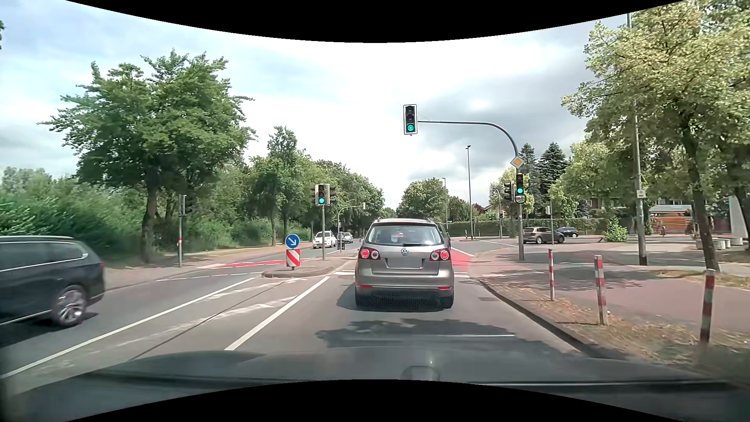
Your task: Follow the waypoints while adhering to traffic rules and regulations
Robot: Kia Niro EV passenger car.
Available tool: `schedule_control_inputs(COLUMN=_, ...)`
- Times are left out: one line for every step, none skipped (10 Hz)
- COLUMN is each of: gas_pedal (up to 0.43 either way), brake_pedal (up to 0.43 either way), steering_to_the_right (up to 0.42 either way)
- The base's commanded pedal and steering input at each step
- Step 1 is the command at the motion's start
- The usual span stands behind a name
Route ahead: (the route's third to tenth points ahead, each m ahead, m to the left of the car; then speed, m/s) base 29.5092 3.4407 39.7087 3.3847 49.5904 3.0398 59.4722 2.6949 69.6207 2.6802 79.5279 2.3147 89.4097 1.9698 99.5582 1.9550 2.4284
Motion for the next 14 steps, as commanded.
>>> schedule_control_inputs(gas_pedal=0.260, brake_pedal=0.018, steering_to_the_right=-0.005)
schedule_control_inputs(gas_pedal=0.268, brake_pedal=0.018, steering_to_the_right=-0.004)
schedule_control_inputs(gas_pedal=0.280, brake_pedal=0.018, steering_to_the_right=-0.004)
schedule_control_inputs(gas_pedal=0.280, brake_pedal=0.018, steering_to_the_right=-0.004)
schedule_control_inputs(gas_pedal=0.280, brake_pedal=0.018, steering_to_the_right=-0.004)
schedule_control_inputs(gas_pedal=0.268, brake_pedal=0.018, steering_to_the_right=-0.004)
schedule_control_inputs(gas_pedal=0.268, brake_pedal=0.018, steering_to_the_right=-0.004)
schedule_control_inputs(gas_pedal=0.268, brake_pedal=0.018, steering_to_the_right=-0.004)
schedule_control_inputs(gas_pedal=0.268, brake_pedal=0.018, steering_to_the_right=-0.004)
schedule_control_inputs(gas_pedal=0.268, brake_pedal=0.018, steering_to_the_right=-0.004)
schedule_control_inputs(gas_pedal=0.280, brake_pedal=0.018, steering_to_the_right=-0.004)
schedule_control_inputs(gas_pedal=0.287, brake_pedal=0.018, steering_to_the_right=-0.004)
schedule_control_inputs(gas_pedal=0.311, brake_pedal=0.018, steering_to_the_right=-0.004)
schedule_control_inputs(gas_pedal=0.331, brake_pedal=0.018, steering_to_the_right=-0.004)
